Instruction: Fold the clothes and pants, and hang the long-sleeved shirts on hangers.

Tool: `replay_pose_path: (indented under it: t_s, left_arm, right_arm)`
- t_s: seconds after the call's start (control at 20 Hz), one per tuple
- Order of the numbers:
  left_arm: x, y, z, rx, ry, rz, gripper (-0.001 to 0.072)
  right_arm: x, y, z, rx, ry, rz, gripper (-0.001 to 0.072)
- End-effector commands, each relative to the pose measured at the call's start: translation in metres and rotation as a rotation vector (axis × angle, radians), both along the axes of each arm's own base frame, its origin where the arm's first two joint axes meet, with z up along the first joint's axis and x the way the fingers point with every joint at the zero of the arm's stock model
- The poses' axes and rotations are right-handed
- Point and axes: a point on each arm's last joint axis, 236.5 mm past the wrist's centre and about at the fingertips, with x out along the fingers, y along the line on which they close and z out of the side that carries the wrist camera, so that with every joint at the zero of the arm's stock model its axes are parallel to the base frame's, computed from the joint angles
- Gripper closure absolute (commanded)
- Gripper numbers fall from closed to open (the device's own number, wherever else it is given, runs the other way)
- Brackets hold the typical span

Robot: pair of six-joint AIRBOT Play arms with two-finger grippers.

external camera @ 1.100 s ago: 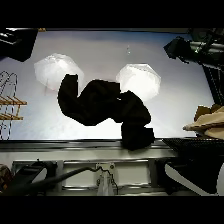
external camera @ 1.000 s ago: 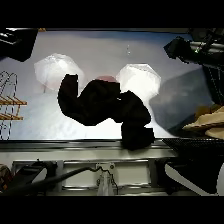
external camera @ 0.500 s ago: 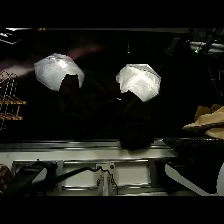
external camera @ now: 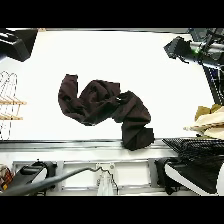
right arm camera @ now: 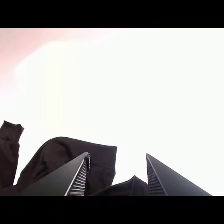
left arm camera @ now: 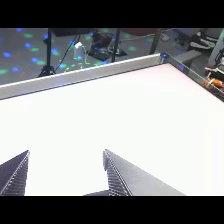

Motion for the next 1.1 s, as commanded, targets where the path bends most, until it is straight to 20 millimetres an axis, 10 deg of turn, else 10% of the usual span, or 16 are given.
replay_pose_path:
  t_s: [0.0, 0.5, 0.75, 1.05]
  left_arm:
    - [0.000, 0.000, 0.001, -0.003, 0.000, -0.002, 0.0227]
    - [0.007, -0.011, -0.018, -0.110, 0.104, -0.022, 0.0227]
    - [0.029, -0.047, -0.164, -0.050, 0.496, -0.144, 0.0227]
    - [-0.016, -0.171, -0.297, 0.230, 0.618, -0.670, 0.0225]
  right_arm:
    - [0.000, 0.000, 0.000, 0.000, 0.001, 0.001, 0.0302]
    - [0.013, -0.003, 0.017, 0.009, -0.089, -0.022, 0.0302]
    - [0.005, -0.020, -0.026, -0.120, 0.057, -0.019, 0.0299]
    - [-0.015, -0.023, -0.089, -0.157, 0.229, 0.008, 0.0234]
